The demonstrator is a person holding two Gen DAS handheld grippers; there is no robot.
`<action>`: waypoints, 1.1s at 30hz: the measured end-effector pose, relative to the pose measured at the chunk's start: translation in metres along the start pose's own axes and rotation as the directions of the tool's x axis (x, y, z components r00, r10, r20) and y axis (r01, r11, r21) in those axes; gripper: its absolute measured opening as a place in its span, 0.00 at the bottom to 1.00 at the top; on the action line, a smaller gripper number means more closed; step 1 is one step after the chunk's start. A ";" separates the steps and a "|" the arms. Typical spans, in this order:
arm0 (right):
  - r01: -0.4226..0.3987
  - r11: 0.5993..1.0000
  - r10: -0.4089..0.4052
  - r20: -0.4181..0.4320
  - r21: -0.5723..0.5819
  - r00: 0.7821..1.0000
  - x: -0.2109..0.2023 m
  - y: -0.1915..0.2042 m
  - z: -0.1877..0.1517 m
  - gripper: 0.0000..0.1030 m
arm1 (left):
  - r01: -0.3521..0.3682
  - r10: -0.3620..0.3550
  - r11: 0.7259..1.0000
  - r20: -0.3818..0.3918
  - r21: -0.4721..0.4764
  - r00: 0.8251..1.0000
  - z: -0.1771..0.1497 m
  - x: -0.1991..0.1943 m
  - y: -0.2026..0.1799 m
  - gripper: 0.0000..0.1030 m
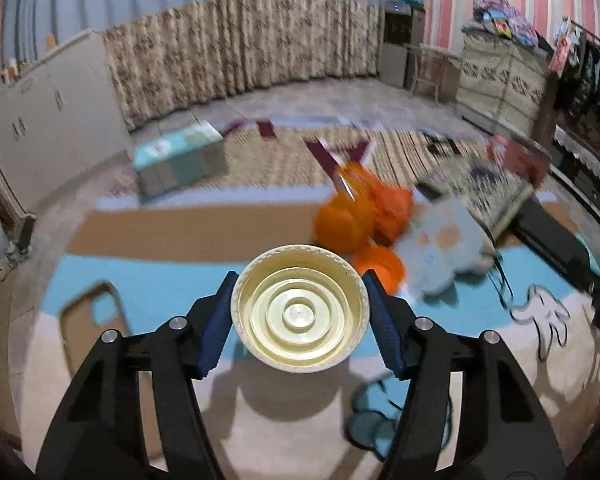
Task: Collect trash
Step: 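Lift the lid with the left tool while the right tool grasps the white paper card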
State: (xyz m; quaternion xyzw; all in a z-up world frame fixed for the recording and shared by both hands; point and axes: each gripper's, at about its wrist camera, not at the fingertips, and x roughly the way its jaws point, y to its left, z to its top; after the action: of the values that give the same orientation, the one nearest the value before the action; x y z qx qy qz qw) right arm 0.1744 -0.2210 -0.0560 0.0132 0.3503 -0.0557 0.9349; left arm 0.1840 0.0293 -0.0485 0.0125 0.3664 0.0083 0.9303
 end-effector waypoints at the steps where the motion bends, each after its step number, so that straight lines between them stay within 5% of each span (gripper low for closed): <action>1: -0.010 1.000 0.010 0.004 -0.015 1.000 0.000 0.006 0.002 0.96 | -0.004 0.004 1.000 0.026 -0.011 1.000 0.004 -0.003 0.006 0.59; 9: -0.110 0.988 0.110 -0.006 -0.112 0.994 0.003 0.049 0.009 0.96 | -0.090 0.093 0.996 0.138 -0.022 0.986 0.016 -0.024 0.036 0.59; 15: -0.149 0.976 0.148 -0.018 -0.157 0.989 0.013 0.082 0.020 0.92 | -0.111 0.115 0.993 0.154 -0.040 0.981 0.020 -0.023 0.053 0.59; 28: -0.328 0.937 0.310 -0.145 -0.120 0.940 0.049 0.115 0.024 0.23 | -0.109 0.120 0.990 0.127 -0.088 0.985 0.016 -0.018 0.067 0.59; 33: -0.362 0.924 0.348 -0.121 -0.121 0.929 0.042 0.112 0.024 0.11 | -0.108 0.117 0.991 0.126 -0.077 0.985 0.015 -0.021 0.057 0.59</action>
State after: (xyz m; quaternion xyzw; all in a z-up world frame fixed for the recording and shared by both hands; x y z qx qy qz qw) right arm 0.2347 -0.1154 -0.0668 0.0130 0.3904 0.1404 0.9098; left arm 0.1790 0.0856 -0.0213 0.0011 0.3030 0.0729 0.9502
